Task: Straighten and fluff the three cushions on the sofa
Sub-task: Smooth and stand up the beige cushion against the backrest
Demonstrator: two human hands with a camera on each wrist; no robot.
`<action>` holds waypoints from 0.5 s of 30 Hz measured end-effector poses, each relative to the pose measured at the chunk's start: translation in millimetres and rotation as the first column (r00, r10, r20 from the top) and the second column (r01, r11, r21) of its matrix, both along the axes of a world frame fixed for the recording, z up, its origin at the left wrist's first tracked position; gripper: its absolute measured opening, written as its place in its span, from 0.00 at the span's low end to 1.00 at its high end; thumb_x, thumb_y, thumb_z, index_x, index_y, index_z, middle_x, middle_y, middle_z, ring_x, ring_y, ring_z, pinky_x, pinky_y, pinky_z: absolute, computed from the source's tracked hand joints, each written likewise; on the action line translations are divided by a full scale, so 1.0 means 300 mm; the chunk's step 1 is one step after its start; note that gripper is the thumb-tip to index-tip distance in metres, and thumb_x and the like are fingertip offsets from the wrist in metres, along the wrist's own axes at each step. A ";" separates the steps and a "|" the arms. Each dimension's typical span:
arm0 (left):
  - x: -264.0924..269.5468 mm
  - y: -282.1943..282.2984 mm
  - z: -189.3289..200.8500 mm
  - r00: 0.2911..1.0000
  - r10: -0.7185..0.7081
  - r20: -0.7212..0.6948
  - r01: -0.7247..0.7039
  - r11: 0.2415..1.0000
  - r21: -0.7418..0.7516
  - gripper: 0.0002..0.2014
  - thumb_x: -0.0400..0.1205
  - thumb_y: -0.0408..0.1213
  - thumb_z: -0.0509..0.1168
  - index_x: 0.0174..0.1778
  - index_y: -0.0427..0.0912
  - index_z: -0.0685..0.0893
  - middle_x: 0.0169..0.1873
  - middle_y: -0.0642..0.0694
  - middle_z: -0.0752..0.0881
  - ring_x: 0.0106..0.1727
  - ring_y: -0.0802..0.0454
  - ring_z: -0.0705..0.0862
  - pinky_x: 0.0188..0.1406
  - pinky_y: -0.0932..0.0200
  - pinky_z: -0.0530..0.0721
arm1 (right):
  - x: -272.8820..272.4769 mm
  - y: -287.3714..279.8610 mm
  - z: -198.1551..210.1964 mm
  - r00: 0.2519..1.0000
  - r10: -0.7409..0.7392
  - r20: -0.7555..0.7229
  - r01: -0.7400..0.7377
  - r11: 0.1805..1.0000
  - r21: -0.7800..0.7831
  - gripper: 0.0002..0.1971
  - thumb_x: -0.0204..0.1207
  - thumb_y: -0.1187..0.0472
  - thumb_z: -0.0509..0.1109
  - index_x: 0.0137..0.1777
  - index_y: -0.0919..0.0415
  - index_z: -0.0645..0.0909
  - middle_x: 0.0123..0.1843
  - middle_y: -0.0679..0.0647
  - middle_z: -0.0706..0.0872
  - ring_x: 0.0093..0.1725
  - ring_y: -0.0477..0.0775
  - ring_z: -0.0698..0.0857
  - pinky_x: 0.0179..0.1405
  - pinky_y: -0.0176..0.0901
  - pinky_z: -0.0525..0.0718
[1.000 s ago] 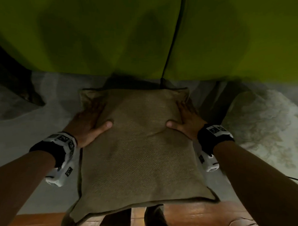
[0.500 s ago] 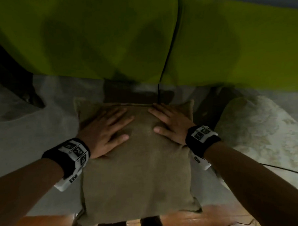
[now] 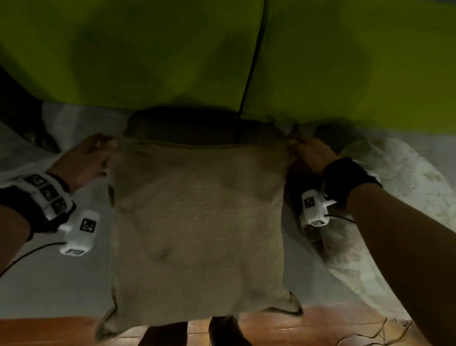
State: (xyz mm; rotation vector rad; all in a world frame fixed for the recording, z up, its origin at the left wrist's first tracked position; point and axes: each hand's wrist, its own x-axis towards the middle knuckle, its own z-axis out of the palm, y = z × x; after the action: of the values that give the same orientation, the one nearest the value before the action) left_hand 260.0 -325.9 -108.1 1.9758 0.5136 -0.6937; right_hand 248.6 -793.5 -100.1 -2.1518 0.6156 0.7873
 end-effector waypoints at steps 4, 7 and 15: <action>0.028 0.041 -0.014 0.987 0.097 0.125 -0.098 0.995 0.006 0.18 0.85 0.40 0.68 0.71 0.43 0.80 0.63 0.37 0.85 0.49 0.47 0.86 0.34 0.67 0.89 | 0.006 -0.041 0.000 0.996 0.021 0.087 -0.026 0.998 0.059 0.16 0.84 0.58 0.73 0.70 0.57 0.85 0.58 0.57 0.91 0.60 0.58 0.89 0.68 0.60 0.86; 0.044 0.077 -0.020 0.980 0.115 0.160 -0.127 0.990 0.067 0.11 0.85 0.36 0.68 0.62 0.41 0.81 0.51 0.34 0.86 0.40 0.46 0.87 0.30 0.63 0.90 | 0.029 -0.055 0.003 0.962 0.222 0.159 -0.189 0.961 -0.201 0.10 0.81 0.56 0.74 0.60 0.53 0.89 0.58 0.59 0.91 0.59 0.61 0.88 0.61 0.53 0.85; -0.030 0.075 -0.022 0.924 -0.138 0.356 -0.017 0.916 0.401 0.15 0.86 0.45 0.62 0.68 0.50 0.78 0.60 0.28 0.84 0.43 0.44 0.87 0.47 0.70 0.85 | -0.042 0.033 0.043 0.850 0.464 0.250 -0.306 0.821 -0.482 0.26 0.85 0.56 0.60 0.84 0.53 0.68 0.77 0.66 0.77 0.73 0.73 0.78 0.67 0.64 0.79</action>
State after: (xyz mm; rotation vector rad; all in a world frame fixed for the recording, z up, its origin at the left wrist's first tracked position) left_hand 251.1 -303.4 -114.6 2.4465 0.3741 -0.2344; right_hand 236.0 -783.5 -87.1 -2.8015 0.1481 0.4613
